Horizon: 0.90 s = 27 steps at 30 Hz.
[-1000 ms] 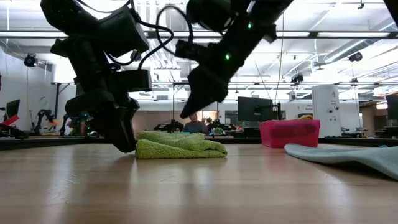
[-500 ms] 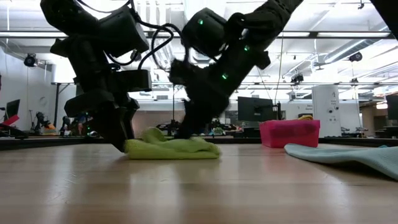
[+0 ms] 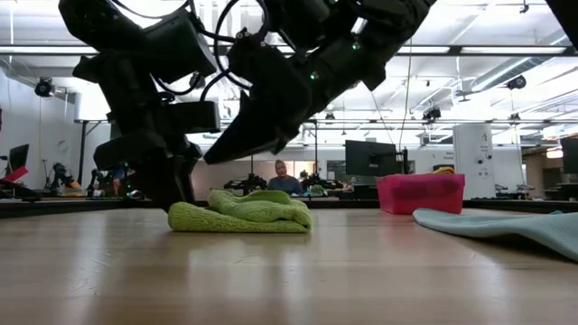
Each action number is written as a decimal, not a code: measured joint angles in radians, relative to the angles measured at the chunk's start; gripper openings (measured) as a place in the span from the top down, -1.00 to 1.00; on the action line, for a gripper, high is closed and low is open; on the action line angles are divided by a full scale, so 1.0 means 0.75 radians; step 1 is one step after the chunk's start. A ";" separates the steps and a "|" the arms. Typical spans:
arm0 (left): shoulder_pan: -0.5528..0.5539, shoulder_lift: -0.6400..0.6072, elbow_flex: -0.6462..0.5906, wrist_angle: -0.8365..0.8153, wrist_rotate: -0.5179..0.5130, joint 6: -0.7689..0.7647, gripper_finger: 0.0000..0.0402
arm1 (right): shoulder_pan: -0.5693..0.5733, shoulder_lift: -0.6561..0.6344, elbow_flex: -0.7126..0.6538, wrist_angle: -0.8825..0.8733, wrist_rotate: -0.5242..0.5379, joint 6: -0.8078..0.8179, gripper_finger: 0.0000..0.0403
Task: Fold microfiber towels
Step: Fold the green microfiber towel
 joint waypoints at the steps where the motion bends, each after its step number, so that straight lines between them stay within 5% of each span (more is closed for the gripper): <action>1: 0.000 -0.001 0.000 -0.004 0.000 0.000 0.33 | -0.001 0.000 0.004 -0.002 0.000 -0.008 0.96; 4: 0.001 -0.029 0.010 -0.089 0.001 -0.001 0.33 | -0.001 -0.015 0.013 -0.058 0.017 -0.022 0.96; 8: 0.001 -0.085 0.065 -0.220 0.001 -0.022 0.33 | 0.000 -0.087 0.026 -0.292 0.215 -0.035 0.96; 14: -0.031 -0.130 0.064 -0.163 0.139 -0.093 0.33 | -0.003 -0.115 0.005 -0.570 0.391 -0.002 0.96; 27: -0.262 0.069 0.029 0.048 0.061 -0.421 0.33 | 0.020 -0.104 -0.135 -0.349 0.372 0.063 0.96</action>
